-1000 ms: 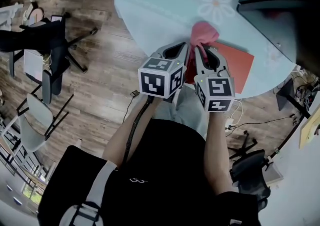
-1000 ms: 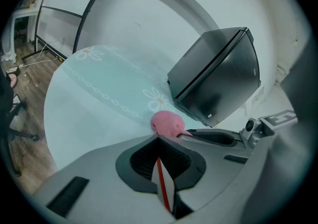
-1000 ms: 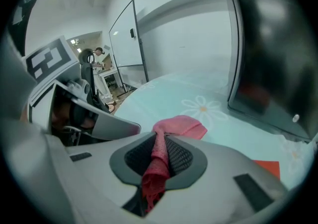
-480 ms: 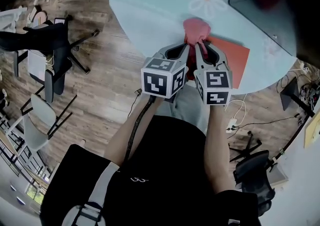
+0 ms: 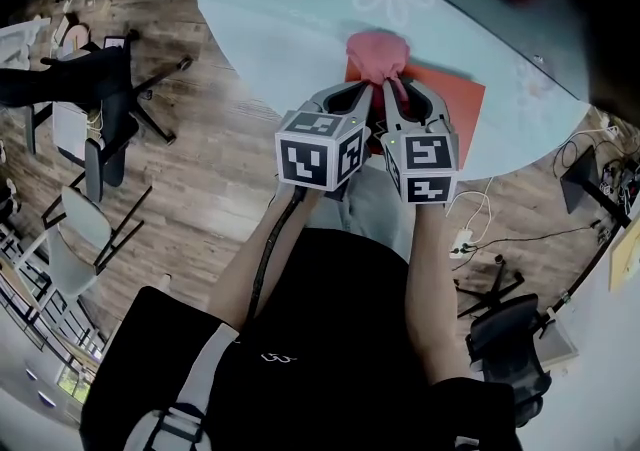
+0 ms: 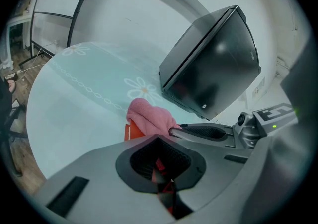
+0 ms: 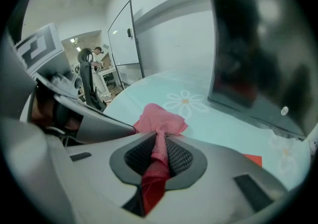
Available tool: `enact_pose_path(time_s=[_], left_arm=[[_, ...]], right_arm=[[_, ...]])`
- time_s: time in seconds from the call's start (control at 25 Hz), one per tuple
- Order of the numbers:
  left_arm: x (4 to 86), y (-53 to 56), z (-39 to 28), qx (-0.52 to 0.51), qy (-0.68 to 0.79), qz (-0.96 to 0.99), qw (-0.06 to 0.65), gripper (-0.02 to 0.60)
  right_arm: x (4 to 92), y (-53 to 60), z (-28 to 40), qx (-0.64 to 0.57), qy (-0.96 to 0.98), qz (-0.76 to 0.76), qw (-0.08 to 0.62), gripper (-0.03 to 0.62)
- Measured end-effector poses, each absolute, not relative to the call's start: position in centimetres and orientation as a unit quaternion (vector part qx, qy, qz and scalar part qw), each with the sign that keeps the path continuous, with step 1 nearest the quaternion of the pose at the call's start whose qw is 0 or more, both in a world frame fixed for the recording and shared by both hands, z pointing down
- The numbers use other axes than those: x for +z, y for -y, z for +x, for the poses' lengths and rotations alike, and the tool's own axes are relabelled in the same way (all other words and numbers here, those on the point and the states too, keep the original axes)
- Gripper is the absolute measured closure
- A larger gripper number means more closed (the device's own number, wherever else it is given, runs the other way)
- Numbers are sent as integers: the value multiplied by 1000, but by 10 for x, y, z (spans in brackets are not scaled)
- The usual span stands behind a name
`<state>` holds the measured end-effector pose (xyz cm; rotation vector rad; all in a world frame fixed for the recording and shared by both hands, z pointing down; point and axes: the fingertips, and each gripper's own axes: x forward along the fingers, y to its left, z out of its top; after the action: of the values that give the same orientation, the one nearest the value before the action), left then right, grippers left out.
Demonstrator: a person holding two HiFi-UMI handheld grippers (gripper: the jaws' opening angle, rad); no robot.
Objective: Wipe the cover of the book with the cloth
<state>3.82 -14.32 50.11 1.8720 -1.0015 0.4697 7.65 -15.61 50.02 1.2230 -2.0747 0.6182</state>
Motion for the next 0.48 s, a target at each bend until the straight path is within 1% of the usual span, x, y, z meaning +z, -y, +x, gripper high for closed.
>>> enact_pose_path(time_s=[0.48], left_arm=[[509, 130, 62, 197, 404, 758, 473, 566]], right_arm=[[500, 147, 110, 240, 789, 472, 312, 542]])
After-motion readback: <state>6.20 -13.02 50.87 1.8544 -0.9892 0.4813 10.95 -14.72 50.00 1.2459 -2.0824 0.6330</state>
